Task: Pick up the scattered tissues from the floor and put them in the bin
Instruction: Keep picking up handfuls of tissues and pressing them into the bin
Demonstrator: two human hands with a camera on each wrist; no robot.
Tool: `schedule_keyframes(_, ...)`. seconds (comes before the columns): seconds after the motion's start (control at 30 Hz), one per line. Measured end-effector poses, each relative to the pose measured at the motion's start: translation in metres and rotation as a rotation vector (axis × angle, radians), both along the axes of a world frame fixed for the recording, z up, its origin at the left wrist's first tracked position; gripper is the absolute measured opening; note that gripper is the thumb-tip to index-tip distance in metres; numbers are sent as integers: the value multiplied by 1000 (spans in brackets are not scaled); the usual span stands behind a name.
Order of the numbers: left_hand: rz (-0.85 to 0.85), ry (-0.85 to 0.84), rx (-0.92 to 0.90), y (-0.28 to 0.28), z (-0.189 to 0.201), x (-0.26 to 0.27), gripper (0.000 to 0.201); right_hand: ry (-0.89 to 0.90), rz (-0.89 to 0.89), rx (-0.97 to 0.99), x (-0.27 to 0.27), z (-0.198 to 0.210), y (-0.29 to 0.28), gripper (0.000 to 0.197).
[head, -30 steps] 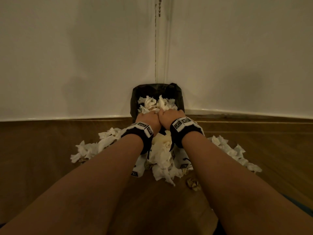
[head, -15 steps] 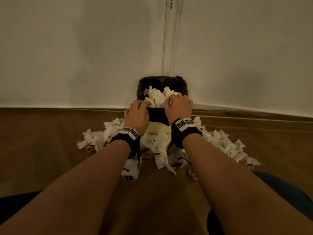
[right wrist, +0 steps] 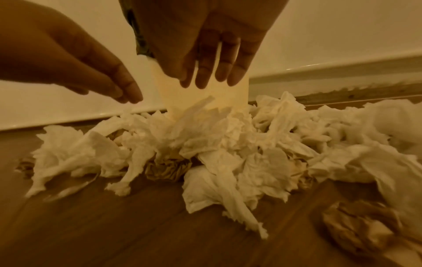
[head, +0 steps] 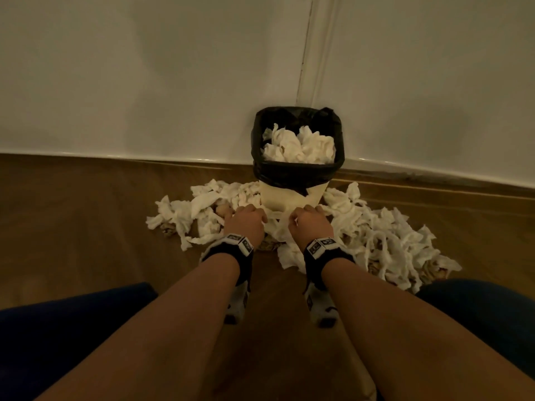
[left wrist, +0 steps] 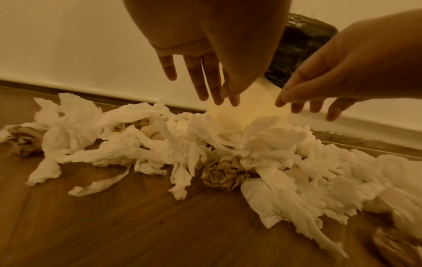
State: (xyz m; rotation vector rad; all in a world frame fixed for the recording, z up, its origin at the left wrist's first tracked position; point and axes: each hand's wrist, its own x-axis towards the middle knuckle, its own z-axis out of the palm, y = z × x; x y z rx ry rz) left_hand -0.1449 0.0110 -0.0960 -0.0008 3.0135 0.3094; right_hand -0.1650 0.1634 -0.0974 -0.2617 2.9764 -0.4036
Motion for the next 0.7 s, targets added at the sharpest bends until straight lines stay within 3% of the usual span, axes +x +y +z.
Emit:
schedule_keyframes(0.2,49,2,20,12,-11,-14,29,-83,-19,12,-8,-11,3,36)
schedule_keyframes(0.37,12,-193,-109,7,-23,-23,54,-220,-7,50,-15,-29,-1,55)
schedule_keyframes(0.43,-45,-234,-137,6,-26,-23,53,-269,41,109,-18,-36,-1,59)
schedule_keyframes(0.57,-141,-287,-135,7,-25,-22,41,-263,58,143,-19,-43,0,35)
schedule_keyframes(0.7,-116,-349,-84,8,-23,-28,29,-213,30,83,-23,-40,-3,31)
